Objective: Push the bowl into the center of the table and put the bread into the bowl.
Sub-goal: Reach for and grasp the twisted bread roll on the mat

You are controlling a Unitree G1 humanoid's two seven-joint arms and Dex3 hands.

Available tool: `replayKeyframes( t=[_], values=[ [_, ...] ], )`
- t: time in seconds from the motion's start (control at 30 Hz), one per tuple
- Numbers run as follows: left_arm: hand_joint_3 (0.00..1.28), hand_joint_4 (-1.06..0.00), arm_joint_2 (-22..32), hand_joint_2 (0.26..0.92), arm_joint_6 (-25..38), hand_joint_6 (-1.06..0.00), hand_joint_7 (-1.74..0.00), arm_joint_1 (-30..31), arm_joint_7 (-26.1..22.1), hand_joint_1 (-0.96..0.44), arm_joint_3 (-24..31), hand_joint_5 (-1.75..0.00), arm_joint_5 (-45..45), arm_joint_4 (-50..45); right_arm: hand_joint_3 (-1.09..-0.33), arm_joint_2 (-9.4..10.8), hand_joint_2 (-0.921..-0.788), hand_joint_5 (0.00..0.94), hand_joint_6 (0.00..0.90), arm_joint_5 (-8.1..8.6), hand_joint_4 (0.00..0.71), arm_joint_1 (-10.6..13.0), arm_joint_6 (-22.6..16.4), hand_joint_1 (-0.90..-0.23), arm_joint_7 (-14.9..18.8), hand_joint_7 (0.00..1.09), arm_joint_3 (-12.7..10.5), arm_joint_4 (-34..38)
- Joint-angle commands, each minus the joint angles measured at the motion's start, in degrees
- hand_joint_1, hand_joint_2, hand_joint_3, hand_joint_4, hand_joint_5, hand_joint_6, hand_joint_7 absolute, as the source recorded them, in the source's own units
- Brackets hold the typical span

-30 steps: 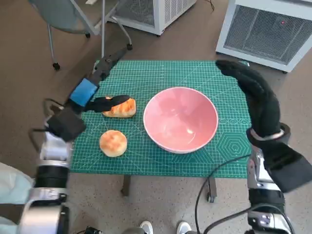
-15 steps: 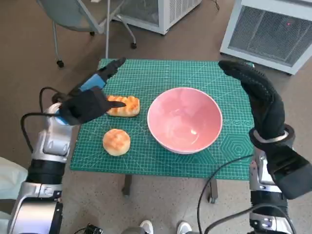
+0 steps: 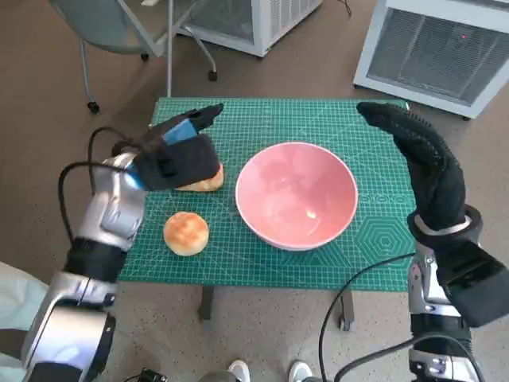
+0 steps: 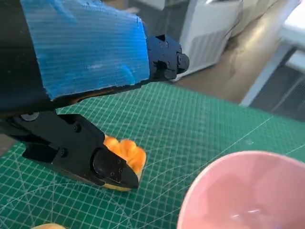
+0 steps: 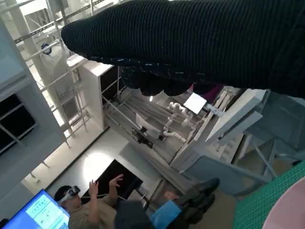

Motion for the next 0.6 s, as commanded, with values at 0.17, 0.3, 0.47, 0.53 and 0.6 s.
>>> replayKeyframes(
  t=[0.17, 0.3, 0.47, 0.53, 0.6],
  values=[
    [0.01, -0.07, -3.32, 0.738, -0.61, -0.2, -0.02, -6.71, 2.21, -0.06, -3.61, -0.01, 2.03, 13.51, -0.707, -0.08, -0.921, 0.004, -0.001, 1.17, 0.119, 1.36, 0.85, -0.577, 0.42, 0.41, 0.01, 0.36],
    [0.01, -0.07, -4.54, 0.74, -1.19, -0.2, -0.02, -8.76, 3.42, -0.05, -4.88, -0.01, 2.81, 19.45, -0.706, -0.06, -0.921, 0.004, -0.001, 1.41, 0.119, 1.44, 1.05, -0.575, 0.43, 0.41, 0.02, 0.22],
    [0.01, -0.07, -5.7, 0.741, -1.54, -0.21, -0.02, -10.57, 4.97, -0.04, -6.33, 0.0, 3.53, 25.86, -0.705, 0.03, -0.921, 0.004, -0.001, 1.41, 0.12, 1.84, 1.42, -0.575, 0.2, 0.41, 0.18, -0.23],
    [0.01, -0.06, -6.04, 0.741, -1.58, -0.21, -0.02, -11.07, 5.4, -0.04, -6.93, 0.0, 3.79, 27.7, -0.705, 0.06, -0.921, 0.003, -0.001, 1.31, 0.12, 1.98, 1.65, -0.576, 0.03, 0.41, 0.21, -0.54],
    [0.01, -0.06, -6.44, 0.741, -1.28, -0.21, -0.01, -11.55, 5.64, -0.04, -7.67, 0.0, 4.24, 29.35, -0.705, 0.05, -0.921, 0.003, -0.001, 1.28, 0.12, 2.14, 1.9, -0.576, -0.08, 0.41, 0.22, -0.84]
  ],
)
